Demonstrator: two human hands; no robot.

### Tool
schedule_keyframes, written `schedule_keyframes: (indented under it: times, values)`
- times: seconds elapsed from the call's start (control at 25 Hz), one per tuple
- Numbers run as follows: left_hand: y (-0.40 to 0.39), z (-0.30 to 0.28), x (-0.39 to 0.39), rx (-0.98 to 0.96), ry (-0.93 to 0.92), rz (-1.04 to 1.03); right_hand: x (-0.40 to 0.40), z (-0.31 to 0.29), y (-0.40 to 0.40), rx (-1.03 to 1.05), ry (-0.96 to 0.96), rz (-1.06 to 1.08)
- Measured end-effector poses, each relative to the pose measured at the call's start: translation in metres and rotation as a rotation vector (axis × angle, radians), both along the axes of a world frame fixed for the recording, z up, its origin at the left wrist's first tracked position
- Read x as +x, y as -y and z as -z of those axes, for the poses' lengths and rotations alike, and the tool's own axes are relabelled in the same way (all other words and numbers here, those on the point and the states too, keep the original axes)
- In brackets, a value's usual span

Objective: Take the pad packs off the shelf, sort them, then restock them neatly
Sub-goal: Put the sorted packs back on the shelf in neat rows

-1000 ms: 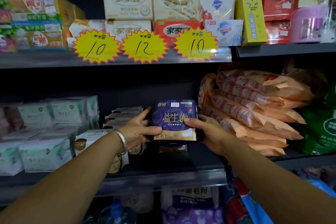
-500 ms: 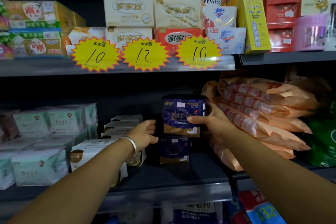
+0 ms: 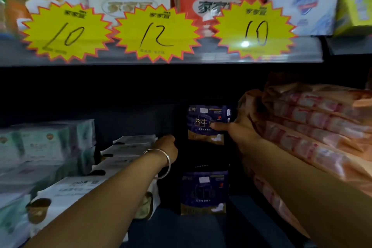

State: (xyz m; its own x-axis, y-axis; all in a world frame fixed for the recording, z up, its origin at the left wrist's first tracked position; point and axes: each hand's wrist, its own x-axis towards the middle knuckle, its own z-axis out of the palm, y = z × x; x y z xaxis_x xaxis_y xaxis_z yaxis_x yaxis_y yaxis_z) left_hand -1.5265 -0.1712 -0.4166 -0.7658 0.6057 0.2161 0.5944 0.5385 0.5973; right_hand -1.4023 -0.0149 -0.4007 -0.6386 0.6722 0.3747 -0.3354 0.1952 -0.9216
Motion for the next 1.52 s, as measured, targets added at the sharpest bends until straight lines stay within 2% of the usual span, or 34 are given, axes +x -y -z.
schedule_keyframes:
  times: [0.24, 0.4, 0.6, 0.76, 0.92, 1.04, 1.28, 1.52]
  values:
    - [-0.025, -0.001, -0.037, -0.131, -0.013, -0.009, -0.049, -0.001, -0.02, 0.028, 0.003, -0.028]
    - [-0.031, 0.001, -0.046, -0.194, -0.049, -0.002, -0.075, 0.01, -0.026, 0.095, 0.136, -0.055]
    - [-0.038, 0.003, -0.048, -0.277, -0.111, 0.031, -0.091, 0.02, -0.038, 0.096, 0.124, 0.055]
    - [-0.038, 0.001, -0.04, -0.3, -0.149, 0.045, -0.088, 0.018, -0.035, 0.196, 0.283, 0.165]
    - [-0.027, -0.004, -0.025, -0.304, -0.215, 0.045, -0.063, 0.006, -0.02, 0.452, 0.596, 0.324]
    - [-0.011, -0.008, -0.002, -0.33, -0.298, 0.067, -0.035, 0.002, -0.005, 0.694, 0.72, 0.373]
    - [0.04, -0.007, 0.059, -0.343, -0.382, 0.056, 0.031, 0.009, 0.049, 1.022, 0.726, 0.356]
    - [0.106, 0.025, 0.146, -0.262, -0.487, 0.049, 0.127, 0.04, 0.133, 1.161, 0.708, 0.333]
